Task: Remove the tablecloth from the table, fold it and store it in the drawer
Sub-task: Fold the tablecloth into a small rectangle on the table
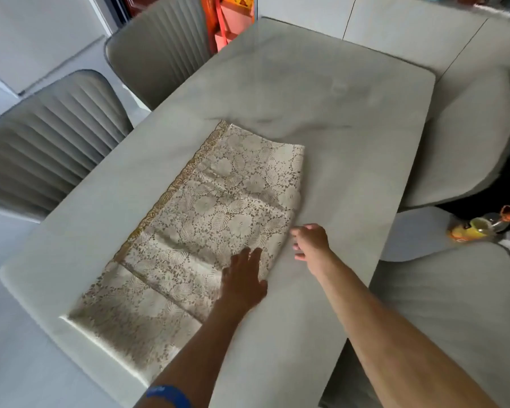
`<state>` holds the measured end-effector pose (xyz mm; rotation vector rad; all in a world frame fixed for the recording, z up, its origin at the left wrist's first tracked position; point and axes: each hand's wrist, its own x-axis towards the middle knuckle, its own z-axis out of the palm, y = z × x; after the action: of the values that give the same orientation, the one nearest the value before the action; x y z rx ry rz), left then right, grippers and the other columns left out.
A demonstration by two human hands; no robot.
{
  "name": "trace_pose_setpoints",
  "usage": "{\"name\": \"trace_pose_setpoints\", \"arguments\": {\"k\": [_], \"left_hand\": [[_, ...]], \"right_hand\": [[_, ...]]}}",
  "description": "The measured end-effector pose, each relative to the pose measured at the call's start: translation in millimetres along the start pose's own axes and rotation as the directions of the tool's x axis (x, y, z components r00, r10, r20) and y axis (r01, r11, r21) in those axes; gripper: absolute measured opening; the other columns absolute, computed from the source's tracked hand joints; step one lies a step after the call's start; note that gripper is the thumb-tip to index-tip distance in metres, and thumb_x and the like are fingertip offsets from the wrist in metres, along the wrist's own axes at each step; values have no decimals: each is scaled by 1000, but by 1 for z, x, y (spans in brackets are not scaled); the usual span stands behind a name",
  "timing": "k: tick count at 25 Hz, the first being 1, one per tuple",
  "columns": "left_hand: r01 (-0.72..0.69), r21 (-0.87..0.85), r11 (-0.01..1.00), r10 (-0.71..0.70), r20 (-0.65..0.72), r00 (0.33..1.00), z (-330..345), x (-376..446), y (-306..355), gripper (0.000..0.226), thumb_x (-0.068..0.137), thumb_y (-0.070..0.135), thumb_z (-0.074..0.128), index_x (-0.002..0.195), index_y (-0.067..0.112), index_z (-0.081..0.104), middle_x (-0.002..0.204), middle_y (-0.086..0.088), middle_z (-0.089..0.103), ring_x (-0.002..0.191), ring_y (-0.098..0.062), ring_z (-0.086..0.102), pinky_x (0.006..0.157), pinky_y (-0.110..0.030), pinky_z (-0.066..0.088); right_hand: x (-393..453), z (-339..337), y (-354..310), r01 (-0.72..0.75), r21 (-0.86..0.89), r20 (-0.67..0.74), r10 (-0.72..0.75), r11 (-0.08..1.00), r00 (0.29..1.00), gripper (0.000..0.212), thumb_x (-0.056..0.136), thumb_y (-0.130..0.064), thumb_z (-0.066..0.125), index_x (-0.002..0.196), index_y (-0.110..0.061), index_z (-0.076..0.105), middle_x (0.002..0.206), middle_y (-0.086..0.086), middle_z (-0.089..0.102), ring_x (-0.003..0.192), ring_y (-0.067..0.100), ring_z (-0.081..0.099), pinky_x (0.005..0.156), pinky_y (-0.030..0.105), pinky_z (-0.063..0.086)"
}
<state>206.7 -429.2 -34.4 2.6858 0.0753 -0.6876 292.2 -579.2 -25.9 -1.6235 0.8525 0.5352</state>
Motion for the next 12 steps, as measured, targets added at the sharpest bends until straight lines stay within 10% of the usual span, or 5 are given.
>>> {"name": "trace_pose_setpoints", "arguments": {"k": [3, 7, 12], "left_hand": [[51, 66, 997, -46, -70, 996, 17, 20, 3, 82, 84, 31, 59, 151, 24, 14, 146, -2, 27, 126, -26, 31, 94, -41, 47], [30, 29, 999, -25, -165, 986, 18, 12, 1, 75, 79, 14, 51, 149, 19, 28, 135, -5, 46, 112, -25, 44, 80, -38, 51], [-42, -35, 998, 35, -193, 980, 16, 3, 3, 79, 76, 4, 51, 150, 17, 29, 135, -11, 49, 108, -30, 47, 84, -43, 48]], "right_hand": [[28, 13, -10, -205, 375, 113, 175, 904, 978, 9, 80, -9, 62, 73, -13, 59, 61, 4, 55, 50, 17, 47, 52, 24, 37], [27, 22, -34, -252, 399, 273, 148, 882, 950, 21, 77, -23, 71, 69, -20, 52, 61, -3, 47, 50, 12, 39, 45, 24, 30], [25, 24, -73, 65, 586, 254, -260, 807, 932, 53, 80, -5, 67, 128, -21, 52, 121, 4, 66, 105, 24, 64, 83, 38, 54]]}}
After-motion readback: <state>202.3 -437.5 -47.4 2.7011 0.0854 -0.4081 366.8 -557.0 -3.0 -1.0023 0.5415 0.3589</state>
